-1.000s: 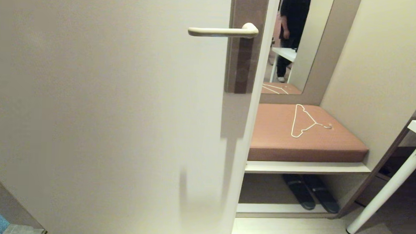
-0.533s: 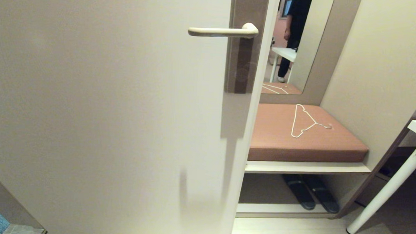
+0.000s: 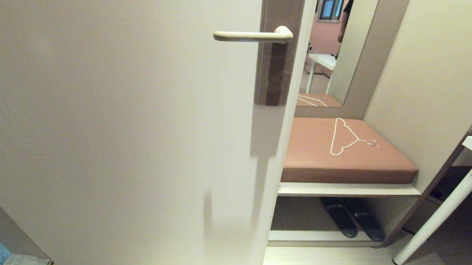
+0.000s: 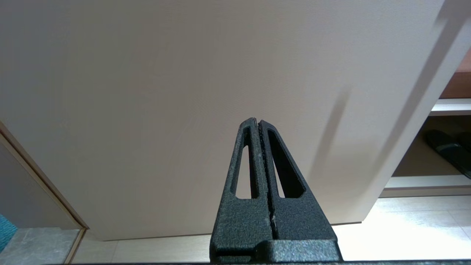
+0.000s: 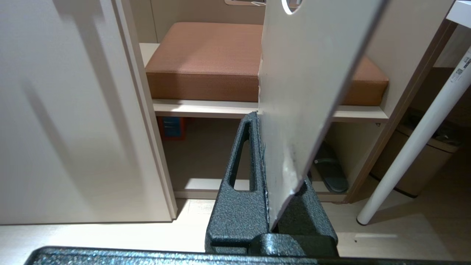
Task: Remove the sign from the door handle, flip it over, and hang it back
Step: Hand it to the other hand
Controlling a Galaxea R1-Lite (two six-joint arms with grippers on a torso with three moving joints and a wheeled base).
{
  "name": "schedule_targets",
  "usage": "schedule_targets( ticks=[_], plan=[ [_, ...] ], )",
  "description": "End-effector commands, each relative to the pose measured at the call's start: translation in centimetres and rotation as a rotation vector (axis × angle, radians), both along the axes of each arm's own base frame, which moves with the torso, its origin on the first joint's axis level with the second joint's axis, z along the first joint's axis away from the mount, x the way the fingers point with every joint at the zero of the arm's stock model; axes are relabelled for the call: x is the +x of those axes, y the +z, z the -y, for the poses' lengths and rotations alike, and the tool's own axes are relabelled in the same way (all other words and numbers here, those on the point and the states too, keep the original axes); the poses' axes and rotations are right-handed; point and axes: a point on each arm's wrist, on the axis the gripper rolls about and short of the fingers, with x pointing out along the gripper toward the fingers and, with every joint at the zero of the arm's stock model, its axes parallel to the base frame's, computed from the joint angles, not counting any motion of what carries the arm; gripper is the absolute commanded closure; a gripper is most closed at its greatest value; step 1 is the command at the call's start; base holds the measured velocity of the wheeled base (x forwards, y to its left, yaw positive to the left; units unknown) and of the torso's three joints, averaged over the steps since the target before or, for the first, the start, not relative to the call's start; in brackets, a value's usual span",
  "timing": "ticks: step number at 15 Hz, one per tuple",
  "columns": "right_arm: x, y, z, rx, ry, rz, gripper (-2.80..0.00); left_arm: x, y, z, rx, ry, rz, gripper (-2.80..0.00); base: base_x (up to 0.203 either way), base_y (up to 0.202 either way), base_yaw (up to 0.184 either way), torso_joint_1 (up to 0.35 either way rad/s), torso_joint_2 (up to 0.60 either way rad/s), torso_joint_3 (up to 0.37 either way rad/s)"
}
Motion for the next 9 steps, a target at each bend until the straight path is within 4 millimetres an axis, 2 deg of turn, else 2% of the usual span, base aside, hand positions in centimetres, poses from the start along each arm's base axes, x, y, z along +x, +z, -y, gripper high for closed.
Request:
schedule_targets(
  ticks=[1, 9],
  plan=[
    [0.01, 0.02, 0.00, 0.000, 0.000, -0.001, 0.00, 0.00, 0.00, 0.00, 0.000, 0.000, 0.000, 0.00, 0.000, 0.000, 0.000, 0.000, 0.00, 0.000],
    [0.01, 0.01, 0.00, 0.000, 0.001, -0.001, 0.00, 0.00, -0.02, 0.00, 0.005, -0.001, -0.002, 0.00, 0.000, 0.000, 0.000, 0.000, 0.00, 0.000]
  ],
)
